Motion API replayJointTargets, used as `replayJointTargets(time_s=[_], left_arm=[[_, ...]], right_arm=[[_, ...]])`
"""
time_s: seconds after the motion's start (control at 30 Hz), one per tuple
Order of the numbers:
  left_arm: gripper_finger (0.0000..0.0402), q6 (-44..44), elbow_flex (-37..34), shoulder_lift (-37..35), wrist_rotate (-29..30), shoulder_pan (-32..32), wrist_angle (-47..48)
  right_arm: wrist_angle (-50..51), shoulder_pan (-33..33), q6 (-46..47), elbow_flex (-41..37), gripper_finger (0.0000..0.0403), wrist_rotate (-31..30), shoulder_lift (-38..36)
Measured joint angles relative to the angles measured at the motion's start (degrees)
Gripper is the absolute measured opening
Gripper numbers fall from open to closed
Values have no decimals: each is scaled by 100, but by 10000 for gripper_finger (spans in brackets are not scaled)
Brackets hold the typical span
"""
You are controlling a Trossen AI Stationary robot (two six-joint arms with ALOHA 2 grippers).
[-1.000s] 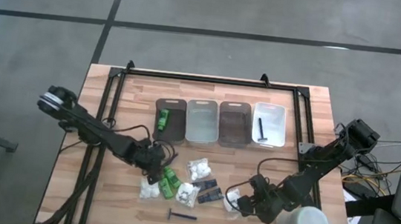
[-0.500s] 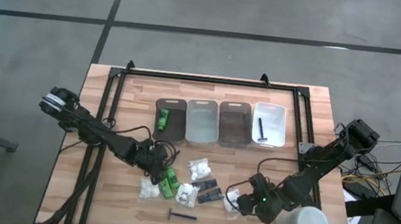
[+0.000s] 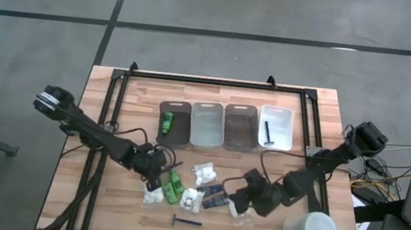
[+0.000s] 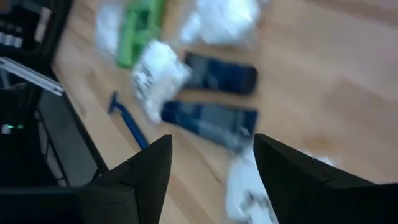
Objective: Pick & Place Travel size toiletries
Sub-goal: Put the top razor into the white bin
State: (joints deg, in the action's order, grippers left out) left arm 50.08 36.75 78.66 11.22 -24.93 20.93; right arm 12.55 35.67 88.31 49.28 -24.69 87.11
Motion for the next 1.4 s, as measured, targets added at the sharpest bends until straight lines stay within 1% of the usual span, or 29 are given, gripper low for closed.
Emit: replayJointTargets(time_s=[0.13, 0.23, 0.33, 0.43, 0.53, 0.63, 0.8, 0.87, 0.93, 1.0, 1.07, 1.17, 1.4], left_arm=[[29, 81, 0, -458, 13, -58, 225], [26, 34, 0, -875, 179, -56, 257], [26, -52, 0, -1339, 403, -18, 159], [28, -58, -2, -1801, 400, 20, -201], [28, -182, -4, -2212, 386, 18, -858], [28, -411, -4, -2506, 474, 34, -1578], [28, -850, -7, -2709, 754, 153, -2668], [28, -969, -14, -2713, 791, 222, -3026], [28, -1019, -15, -2674, 796, 300, -3372], [28, -1041, -15, -2602, 797, 362, -3606], [28, -1042, -15, -2491, 798, 436, -3849], [28, -973, -15, -2281, 775, 544, -4203], [28, -940, 140, -1698, 286, 663, -4954]], right_arm=[[-397, -331, -654, 0, 226, 47, -38], [-532, -571, -1065, 0, 231, 56, -75], [-613, -824, -1358, 0, 236, 71, -130], [-1024, -1043, -1780, 0, 240, 72, -218], [-1809, -1207, -2408, 0, 244, 72, -326], [-2821, -1373, -3149, 0, 247, 70, -439], [-4573, -1651, -4279, 0, 254, 63, -498], [-4990, -1749, -4540, 13, 258, 69, -500], [-4968, -1828, -4652, 117, 263, 165, -493], [-4735, -1896, -4674, 314, 268, 361, -466], [-4370, -1929, -4700, 531, 274, 451, -458], [-3825, -1933, -4896, 829, 284, 423, -452], [-3095, -2129, -4958, 1332, 302, 360, -452]])
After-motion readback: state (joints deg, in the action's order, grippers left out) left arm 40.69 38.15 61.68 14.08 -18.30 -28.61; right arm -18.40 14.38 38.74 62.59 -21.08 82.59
